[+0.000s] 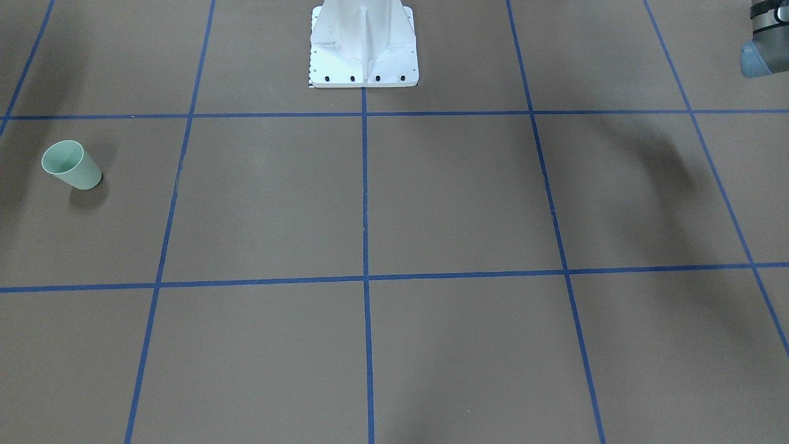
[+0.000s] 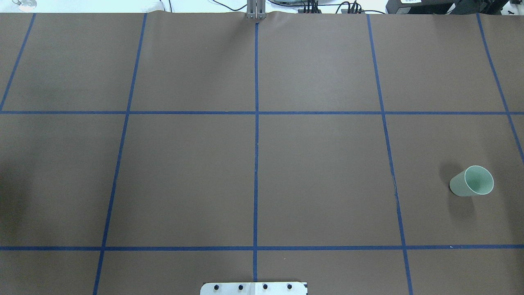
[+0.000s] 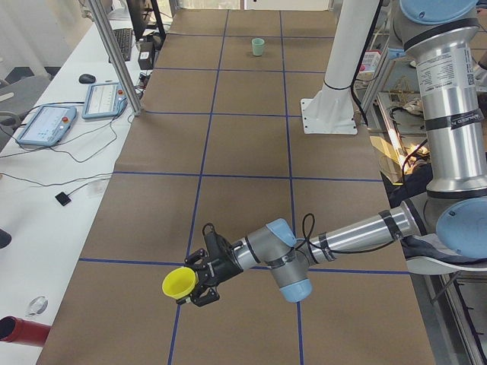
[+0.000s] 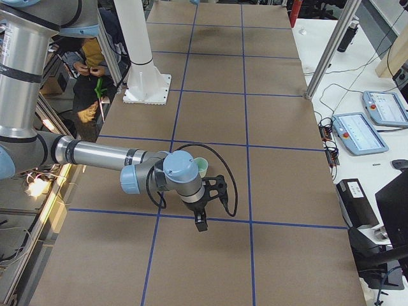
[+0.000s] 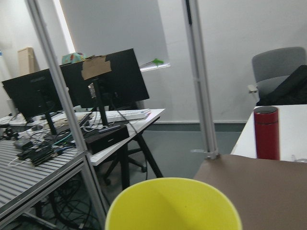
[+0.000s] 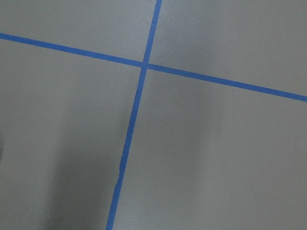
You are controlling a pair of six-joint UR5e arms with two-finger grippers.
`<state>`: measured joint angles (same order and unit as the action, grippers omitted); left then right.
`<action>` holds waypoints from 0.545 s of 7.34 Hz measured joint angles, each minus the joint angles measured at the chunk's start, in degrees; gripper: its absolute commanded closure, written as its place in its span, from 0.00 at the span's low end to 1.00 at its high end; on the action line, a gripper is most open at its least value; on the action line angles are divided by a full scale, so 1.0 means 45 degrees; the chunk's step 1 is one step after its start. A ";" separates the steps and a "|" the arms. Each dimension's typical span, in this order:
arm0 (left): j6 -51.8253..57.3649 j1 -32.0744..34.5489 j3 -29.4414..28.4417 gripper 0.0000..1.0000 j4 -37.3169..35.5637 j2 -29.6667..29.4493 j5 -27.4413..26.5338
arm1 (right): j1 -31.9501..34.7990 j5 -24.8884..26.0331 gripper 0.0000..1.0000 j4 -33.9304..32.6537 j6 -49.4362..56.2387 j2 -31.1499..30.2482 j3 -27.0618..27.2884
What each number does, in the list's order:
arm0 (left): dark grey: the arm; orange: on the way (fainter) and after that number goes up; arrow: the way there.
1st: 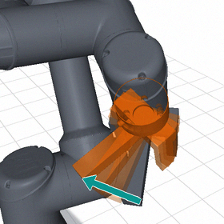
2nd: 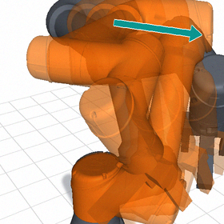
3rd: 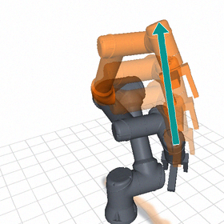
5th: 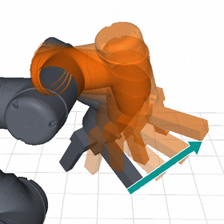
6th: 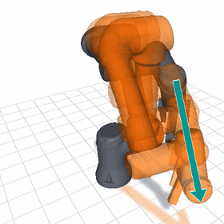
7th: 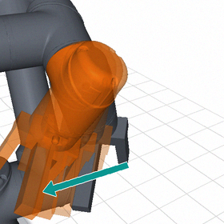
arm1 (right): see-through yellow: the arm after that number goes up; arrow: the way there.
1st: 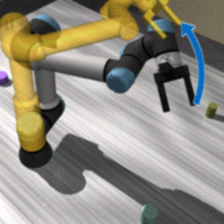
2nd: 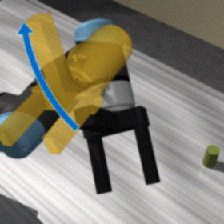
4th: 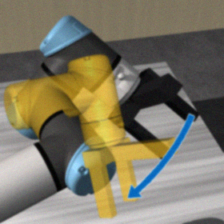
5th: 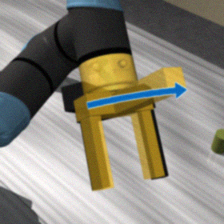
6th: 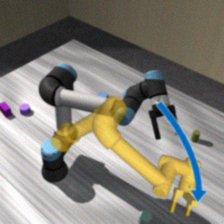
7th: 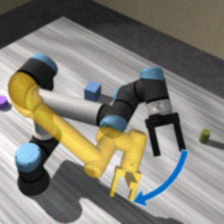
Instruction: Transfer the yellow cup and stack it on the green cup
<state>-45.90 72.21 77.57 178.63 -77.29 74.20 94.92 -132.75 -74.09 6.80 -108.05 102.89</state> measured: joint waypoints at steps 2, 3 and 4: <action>0.0737 0.0019 0.1682 0.63 0.0601 -0.0166 0.2852 | 0.0000 -0.0009 0.00 0.0000 -0.0011 0.0034 -0.0007; 0.0923 0.0021 0.2539 0.62 0.0670 -0.0251 0.3722 | 0.0000 -0.0011 0.00 0.0000 -0.0060 0.0075 0.0004; 0.1009 0.0012 0.3345 0.59 0.0688 -0.0413 0.4438 | 0.0000 -0.0016 0.00 0.0000 -0.0148 0.0119 0.0034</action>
<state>-41.35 72.26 92.62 181.72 -79.15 94.17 94.92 -132.82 -74.09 6.14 -107.51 103.04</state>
